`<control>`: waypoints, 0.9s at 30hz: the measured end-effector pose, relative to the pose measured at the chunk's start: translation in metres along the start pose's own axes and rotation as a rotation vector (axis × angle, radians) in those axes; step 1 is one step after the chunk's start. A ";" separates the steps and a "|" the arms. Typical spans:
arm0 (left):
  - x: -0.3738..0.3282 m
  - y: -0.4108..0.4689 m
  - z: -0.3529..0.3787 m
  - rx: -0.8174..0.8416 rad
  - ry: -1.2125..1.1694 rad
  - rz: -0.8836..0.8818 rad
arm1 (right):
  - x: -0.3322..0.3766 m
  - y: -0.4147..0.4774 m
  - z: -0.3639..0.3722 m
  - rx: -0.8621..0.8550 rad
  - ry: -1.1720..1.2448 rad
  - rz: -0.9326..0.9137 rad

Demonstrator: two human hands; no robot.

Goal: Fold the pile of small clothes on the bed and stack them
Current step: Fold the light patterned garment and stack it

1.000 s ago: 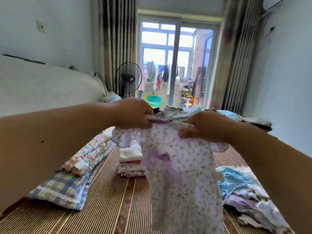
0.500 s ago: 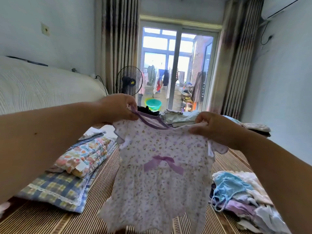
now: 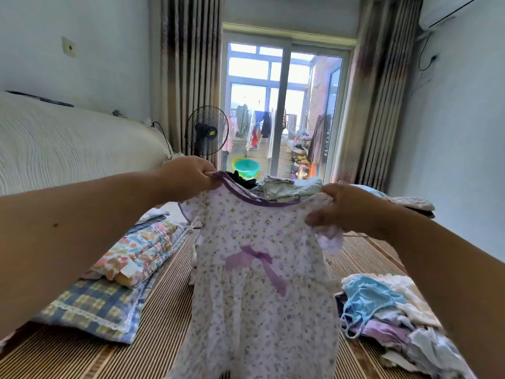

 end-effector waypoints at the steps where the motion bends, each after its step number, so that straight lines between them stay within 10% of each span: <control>1: 0.000 0.000 0.000 -0.024 -0.047 -0.014 | 0.001 -0.003 0.000 -0.018 0.053 -0.014; 15: -0.004 -0.004 -0.009 -0.137 -0.199 -0.055 | 0.000 -0.009 0.000 0.224 -0.206 0.107; 27: 0.000 -0.006 -0.010 -0.094 -0.196 -0.063 | -0.003 -0.006 0.021 0.152 0.427 0.057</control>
Point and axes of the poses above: each hand's wrist, its own y-axis towards the middle knuckle, its own z-axis out of the palm, x = y × z, the point moved 1 cm from there along y, towards the middle knuckle, and after that the axes turned 12 degrees about -y, right-handed, at the moved point
